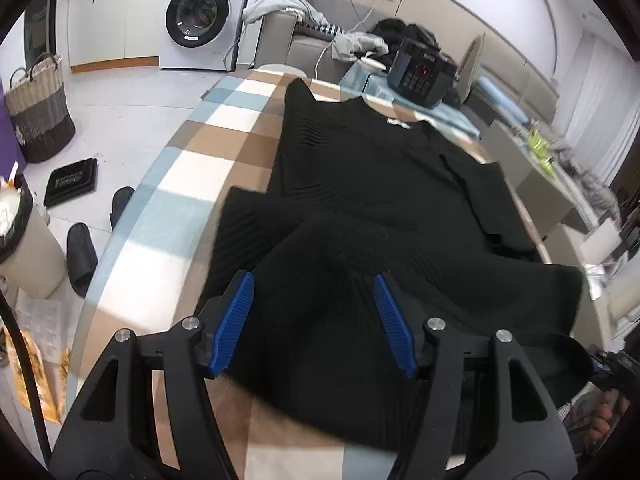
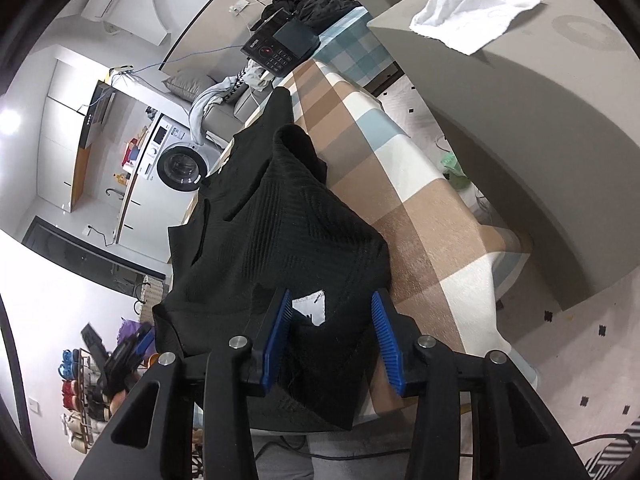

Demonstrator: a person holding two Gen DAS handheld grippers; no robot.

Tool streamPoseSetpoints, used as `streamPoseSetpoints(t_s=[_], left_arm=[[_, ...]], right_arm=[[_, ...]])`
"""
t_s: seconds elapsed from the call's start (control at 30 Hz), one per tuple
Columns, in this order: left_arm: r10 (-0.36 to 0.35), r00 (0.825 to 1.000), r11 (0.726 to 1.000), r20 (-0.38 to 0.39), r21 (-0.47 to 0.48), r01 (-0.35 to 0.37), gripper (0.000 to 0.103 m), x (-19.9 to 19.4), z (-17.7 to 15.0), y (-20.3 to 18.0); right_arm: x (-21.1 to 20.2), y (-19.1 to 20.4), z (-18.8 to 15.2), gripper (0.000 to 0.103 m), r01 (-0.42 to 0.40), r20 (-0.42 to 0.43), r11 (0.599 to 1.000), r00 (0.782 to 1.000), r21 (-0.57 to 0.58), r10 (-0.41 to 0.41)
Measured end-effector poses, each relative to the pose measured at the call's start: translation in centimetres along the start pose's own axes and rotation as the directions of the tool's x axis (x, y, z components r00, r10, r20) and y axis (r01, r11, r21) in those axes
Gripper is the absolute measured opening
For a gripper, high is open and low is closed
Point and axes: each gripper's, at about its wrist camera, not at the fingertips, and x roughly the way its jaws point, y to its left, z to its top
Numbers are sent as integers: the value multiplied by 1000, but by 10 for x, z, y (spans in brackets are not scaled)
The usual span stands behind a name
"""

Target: Fold small clothes

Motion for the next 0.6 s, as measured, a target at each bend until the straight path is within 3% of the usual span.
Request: streamPoseSetpoints(t_s=[0.17, 0.23, 0.3, 0.33, 0.6], left_arm=[[90, 995, 996, -45, 15, -90, 60, 32, 14, -10], [112, 992, 994, -55, 1, -112, 52, 37, 14, -7], [120, 992, 993, -43, 2, -120, 15, 34, 11, 0], [122, 992, 993, -45, 1, -122, 9, 32, 9, 4], [80, 996, 995, 43, -69, -77, 5, -38, -25, 40]], right_arm=[[-1, -3, -1, 42, 0, 4, 1000, 1000, 8, 0], [0, -3, 0, 42, 1, 3, 1000, 1000, 10, -1], [2, -2, 1, 42, 0, 1, 1000, 1000, 8, 0], [3, -1, 2, 42, 1, -1, 1000, 1000, 6, -1], [5, 1, 3, 42, 2, -9, 1000, 1000, -8, -2]])
